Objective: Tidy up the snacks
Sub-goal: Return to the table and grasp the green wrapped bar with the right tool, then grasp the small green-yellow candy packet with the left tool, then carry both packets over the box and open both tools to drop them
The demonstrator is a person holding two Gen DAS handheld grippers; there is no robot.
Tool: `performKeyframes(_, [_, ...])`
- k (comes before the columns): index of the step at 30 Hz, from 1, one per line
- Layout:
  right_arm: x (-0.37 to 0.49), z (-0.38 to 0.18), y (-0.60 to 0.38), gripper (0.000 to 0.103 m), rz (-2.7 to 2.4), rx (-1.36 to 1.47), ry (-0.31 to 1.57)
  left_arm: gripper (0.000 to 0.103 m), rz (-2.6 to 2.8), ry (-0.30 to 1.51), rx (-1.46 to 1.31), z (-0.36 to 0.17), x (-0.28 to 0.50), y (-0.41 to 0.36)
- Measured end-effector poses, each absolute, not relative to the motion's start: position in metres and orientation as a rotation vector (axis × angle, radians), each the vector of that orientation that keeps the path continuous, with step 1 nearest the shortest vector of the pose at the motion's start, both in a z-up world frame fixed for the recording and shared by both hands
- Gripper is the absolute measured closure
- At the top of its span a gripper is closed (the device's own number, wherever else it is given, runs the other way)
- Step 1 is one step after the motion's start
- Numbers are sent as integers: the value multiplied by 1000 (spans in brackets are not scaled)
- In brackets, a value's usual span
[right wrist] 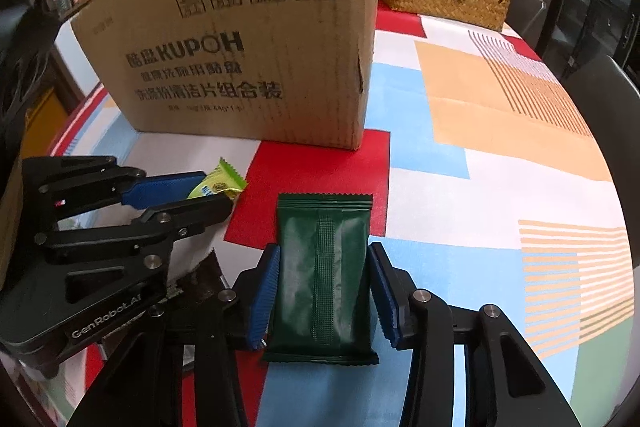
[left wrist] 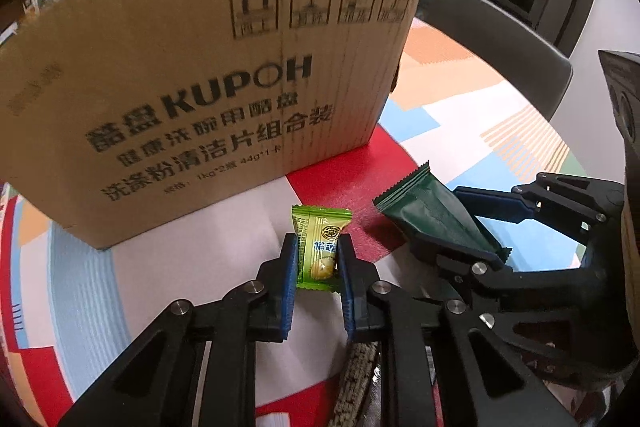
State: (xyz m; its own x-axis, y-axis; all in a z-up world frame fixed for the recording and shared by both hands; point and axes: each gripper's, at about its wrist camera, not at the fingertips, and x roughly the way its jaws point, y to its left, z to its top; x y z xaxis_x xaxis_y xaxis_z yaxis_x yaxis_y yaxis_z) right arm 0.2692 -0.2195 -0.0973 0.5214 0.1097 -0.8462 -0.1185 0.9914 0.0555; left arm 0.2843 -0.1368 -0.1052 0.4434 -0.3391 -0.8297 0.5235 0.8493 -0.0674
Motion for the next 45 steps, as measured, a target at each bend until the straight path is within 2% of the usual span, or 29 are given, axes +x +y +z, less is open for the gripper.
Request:
performKeyframes(30, [234, 10, -201, 58, 150, 25, 713, 83, -429, 676, 91, 16, 223, -78])
performKeyframes(45, [259, 63, -184, 58, 170, -17, 570, 83, -351, 599, 69, 63, 255, -55])
